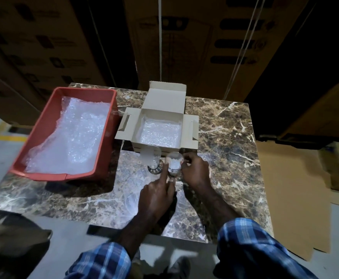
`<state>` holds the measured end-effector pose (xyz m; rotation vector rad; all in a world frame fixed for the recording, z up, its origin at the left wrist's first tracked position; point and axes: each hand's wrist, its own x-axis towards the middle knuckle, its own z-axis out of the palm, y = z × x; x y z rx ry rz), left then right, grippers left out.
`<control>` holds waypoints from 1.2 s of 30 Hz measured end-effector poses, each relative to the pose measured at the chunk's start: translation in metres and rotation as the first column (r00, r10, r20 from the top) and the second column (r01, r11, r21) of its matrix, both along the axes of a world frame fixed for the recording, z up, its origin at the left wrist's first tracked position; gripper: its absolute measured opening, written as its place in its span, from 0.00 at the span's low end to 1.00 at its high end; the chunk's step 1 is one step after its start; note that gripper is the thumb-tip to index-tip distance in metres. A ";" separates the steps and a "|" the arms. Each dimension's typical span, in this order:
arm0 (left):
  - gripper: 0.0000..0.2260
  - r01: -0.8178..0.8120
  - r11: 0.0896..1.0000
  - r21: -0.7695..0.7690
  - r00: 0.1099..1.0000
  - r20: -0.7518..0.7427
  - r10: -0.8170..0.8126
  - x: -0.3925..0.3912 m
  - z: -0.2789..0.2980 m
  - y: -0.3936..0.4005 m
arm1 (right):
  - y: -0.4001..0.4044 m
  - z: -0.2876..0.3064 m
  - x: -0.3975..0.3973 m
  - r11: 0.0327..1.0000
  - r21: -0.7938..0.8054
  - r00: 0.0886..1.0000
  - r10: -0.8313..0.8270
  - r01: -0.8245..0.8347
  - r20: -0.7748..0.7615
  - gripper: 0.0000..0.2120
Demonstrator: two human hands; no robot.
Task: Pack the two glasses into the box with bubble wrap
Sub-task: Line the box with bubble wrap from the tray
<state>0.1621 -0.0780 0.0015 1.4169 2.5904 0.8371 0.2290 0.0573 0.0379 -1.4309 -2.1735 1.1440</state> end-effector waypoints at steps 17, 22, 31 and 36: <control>0.13 -0.090 0.979 0.183 0.973 -0.193 0.125 -0.207 0.085 -0.133 | -0.114 0.068 -0.155 0.678 0.599 0.830 0.557 -0.426 -0.040 0.08; 0.22 0.040 0.861 -0.507 0.944 -0.265 -0.199 -0.298 0.084 -0.148 | -0.147 0.060 -0.222 0.596 0.296 0.666 0.676 -0.746 0.317 0.17; 0.23 0.115 0.647 -0.754 0.911 -0.180 -0.371 -0.336 0.070 -0.138 | -0.164 0.039 -0.263 0.596 0.050 0.531 0.670 -0.802 0.519 0.11; 0.22 0.183 0.656 -0.732 0.927 -0.093 -0.363 -0.346 0.071 -0.132 | -0.156 0.038 -0.269 0.653 0.022 0.586 0.664 -0.757 0.464 0.12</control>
